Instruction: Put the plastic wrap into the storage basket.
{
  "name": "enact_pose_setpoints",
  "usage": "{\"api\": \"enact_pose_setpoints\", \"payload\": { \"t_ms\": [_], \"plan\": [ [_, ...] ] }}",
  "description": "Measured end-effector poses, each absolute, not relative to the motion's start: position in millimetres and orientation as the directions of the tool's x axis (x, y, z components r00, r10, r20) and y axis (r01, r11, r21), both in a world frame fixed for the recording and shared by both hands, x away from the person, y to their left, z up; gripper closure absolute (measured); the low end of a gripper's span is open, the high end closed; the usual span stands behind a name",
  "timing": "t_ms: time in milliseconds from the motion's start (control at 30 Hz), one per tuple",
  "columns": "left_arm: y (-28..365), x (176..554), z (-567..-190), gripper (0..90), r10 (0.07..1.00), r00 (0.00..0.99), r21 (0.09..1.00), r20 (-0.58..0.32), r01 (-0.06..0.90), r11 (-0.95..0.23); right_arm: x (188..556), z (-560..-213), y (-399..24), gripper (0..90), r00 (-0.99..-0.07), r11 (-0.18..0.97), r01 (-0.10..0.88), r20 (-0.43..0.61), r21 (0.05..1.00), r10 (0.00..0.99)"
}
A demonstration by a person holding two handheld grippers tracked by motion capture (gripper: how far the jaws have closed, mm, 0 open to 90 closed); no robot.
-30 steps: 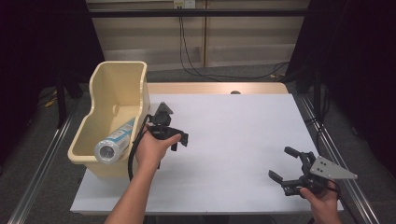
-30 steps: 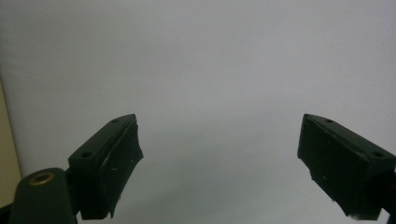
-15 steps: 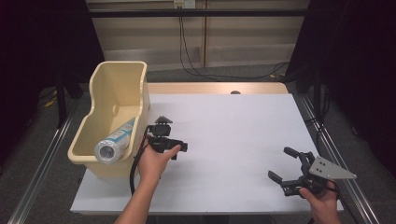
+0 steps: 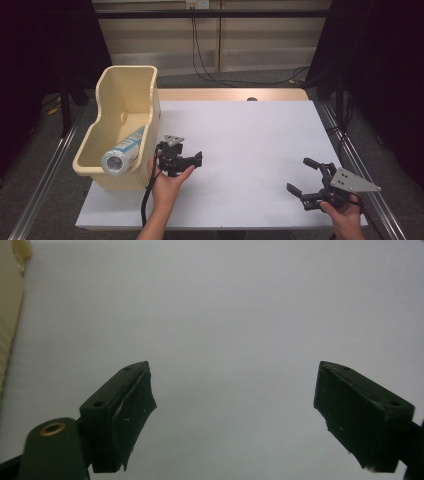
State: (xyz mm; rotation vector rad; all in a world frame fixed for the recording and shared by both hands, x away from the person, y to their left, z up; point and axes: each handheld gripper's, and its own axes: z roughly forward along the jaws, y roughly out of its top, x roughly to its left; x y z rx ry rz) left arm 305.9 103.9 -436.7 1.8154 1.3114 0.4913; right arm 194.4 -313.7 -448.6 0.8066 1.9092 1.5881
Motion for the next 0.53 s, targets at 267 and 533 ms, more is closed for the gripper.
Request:
{"api": "enact_pose_setpoints", "payload": {
  "t_ms": [267,533],
  "plan": [
    [111,293,-451,9.2,0.925,0.377,0.884,-0.041,0.445,-0.142,195,-449,-313,1.3,-0.686,0.137,0.112,-0.024,0.984,0.727],
    [115,285,-458,7.9,0.923,0.382,0.900,-0.031,0.413,-0.141,195,-451,-312,1.2,-0.684,0.148,0.112,-0.032,0.983,0.728]
  ]
}}
